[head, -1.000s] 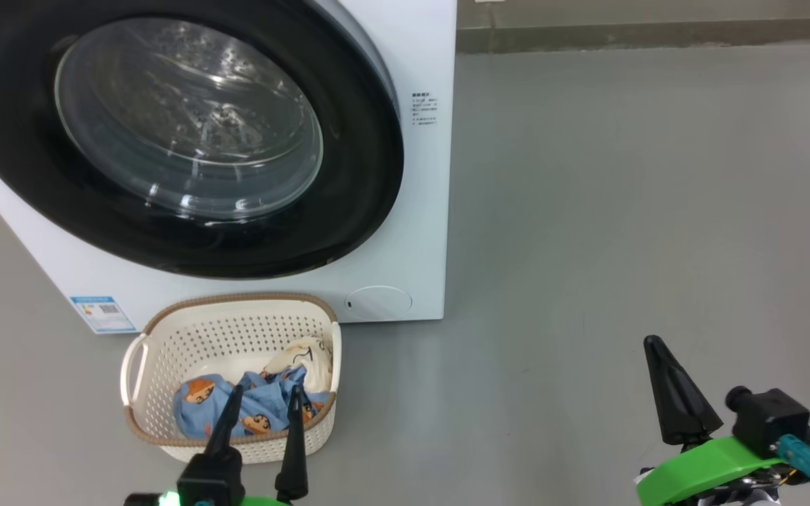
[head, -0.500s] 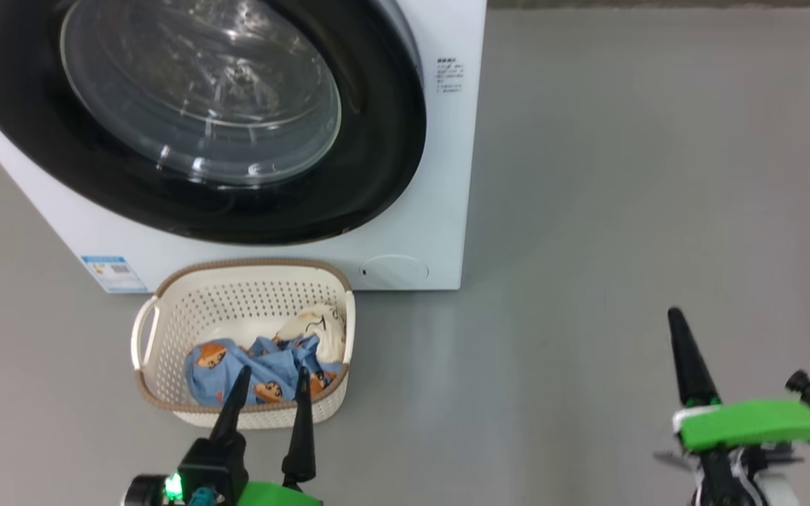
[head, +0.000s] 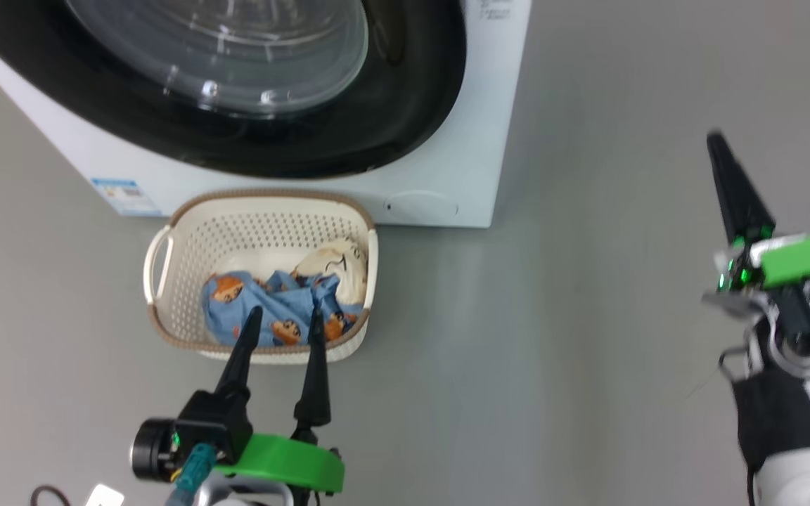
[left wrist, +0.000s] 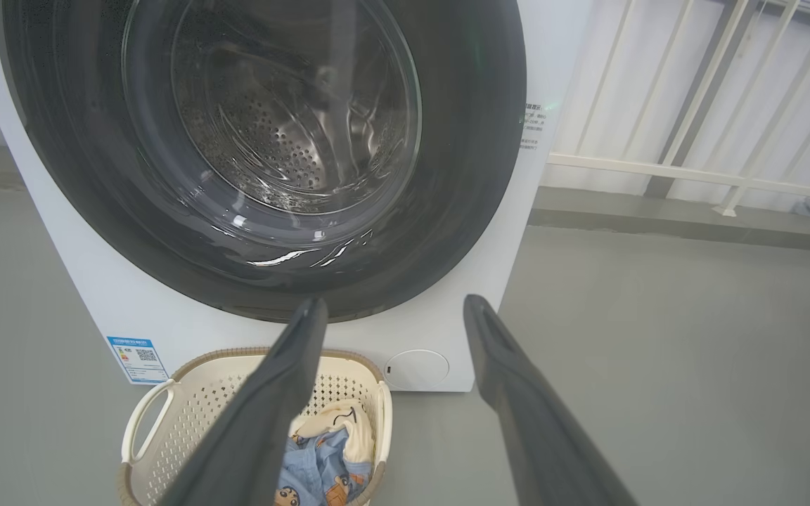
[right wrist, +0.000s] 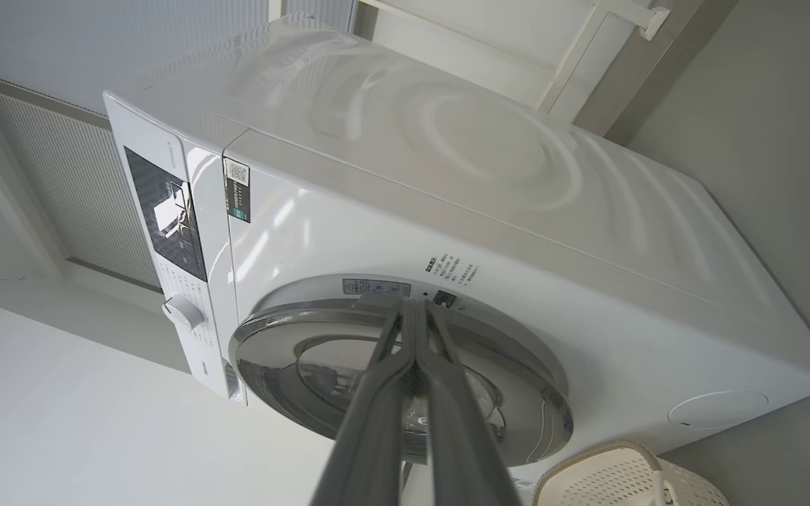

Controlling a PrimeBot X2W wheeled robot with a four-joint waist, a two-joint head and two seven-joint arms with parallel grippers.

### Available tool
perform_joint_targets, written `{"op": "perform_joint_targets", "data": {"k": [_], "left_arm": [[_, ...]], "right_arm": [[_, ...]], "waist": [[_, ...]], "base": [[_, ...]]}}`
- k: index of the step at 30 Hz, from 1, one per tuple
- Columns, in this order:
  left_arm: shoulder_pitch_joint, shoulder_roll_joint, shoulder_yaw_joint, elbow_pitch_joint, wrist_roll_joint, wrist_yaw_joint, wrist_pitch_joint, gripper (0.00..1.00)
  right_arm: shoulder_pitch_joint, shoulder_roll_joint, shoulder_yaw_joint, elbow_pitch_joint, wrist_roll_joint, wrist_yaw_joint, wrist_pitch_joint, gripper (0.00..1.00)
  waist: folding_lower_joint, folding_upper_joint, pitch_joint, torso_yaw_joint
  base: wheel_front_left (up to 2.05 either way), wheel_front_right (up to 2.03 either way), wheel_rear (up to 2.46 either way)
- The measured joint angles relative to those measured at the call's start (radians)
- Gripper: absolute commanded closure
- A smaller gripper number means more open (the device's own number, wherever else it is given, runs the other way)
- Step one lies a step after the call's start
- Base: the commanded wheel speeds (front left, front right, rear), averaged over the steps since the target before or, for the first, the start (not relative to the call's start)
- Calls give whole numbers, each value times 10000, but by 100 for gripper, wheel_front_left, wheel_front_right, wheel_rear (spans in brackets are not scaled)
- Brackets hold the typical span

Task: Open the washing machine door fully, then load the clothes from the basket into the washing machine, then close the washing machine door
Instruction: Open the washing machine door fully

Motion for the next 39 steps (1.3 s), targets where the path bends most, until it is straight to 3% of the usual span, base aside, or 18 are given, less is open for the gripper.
{"op": "perform_joint_targets", "data": {"k": [8,12,18,27,39], "left_arm": [[-632,-13,-435,-290,-318,178,0,0],[-888,-23,-656,-453,-512,307,0,0],[-1056,-40,-813,-606,-614,353,0,0],[-1430,-56,-1045,-748,-746,464,0,0],[-1596,-82,-1425,-832,-1041,596,0,0]], "right_arm": [[-1742,-228,-316,568,894,0,1603,100],[-2933,-573,-449,1158,855,0,2259,100],[-4359,-569,-466,1987,861,0,3114,100],[-6376,-539,-560,3638,848,0,3946,100],[-8325,-569,-405,4991,-12,0,4349,100]], "waist": [[0,0,748,393],[0,0,1241,720],[-1,0,1810,1046],[0,0,2519,1474],[0,0,3077,2059]], "base": [[0,0,0],[0,0,0],[0,0,0],[0,0,0],[0,0,0]]}}
